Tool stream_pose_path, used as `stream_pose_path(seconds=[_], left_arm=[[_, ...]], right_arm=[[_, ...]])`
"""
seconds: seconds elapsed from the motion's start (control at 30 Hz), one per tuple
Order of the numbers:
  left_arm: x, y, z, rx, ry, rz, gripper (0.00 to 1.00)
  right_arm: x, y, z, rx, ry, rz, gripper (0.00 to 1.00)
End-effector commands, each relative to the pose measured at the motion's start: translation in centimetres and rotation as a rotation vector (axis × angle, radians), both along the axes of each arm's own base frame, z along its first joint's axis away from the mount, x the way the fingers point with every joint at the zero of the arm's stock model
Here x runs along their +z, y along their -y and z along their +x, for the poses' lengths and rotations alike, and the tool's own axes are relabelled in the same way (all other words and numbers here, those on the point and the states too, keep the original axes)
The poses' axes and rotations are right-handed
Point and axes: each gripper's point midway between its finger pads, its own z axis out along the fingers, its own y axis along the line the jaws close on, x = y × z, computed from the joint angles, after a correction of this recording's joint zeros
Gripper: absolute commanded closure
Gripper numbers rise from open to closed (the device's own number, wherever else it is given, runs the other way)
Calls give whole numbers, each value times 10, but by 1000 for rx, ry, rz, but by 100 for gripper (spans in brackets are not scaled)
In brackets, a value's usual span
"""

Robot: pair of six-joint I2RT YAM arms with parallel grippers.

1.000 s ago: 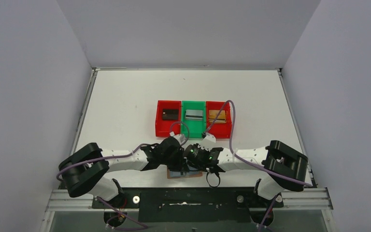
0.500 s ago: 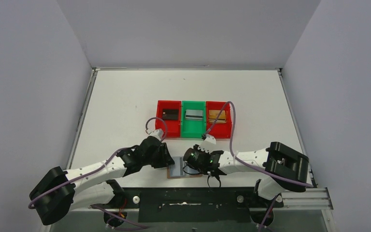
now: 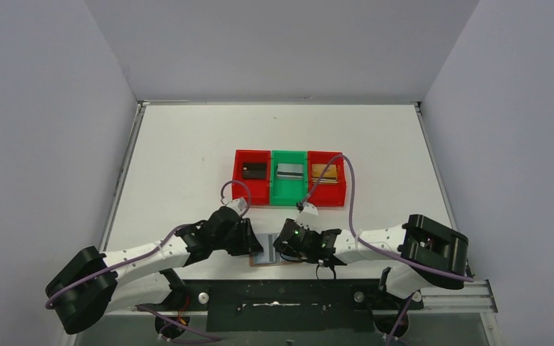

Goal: Take the credit cards out of the card holder
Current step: Remove the credit card from the card holder.

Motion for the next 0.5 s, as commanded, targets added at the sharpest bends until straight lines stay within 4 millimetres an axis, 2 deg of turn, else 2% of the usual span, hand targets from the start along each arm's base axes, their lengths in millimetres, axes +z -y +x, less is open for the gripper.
stream_pose_path(seconds=[0.0, 0.1, 0.23, 0.33, 0.47], left_arm=[[9, 18, 10, -46, 25, -45, 72], [-2, 16, 8, -45, -4, -19, 78], [-7, 13, 6, -30, -11, -20, 81], [-11, 10, 3, -26, -17, -13, 82], [-20, 5, 1, -26, -32, 19, 85]], right_arm=[[14, -14, 4, 33, 23, 111, 79], [6, -8, 2, 22, 3, 116, 81], [1, -4, 0, 16, -11, 172, 85], [8, -7, -1, 28, -2, 261, 91], [21, -15, -1, 70, 31, 333, 91]])
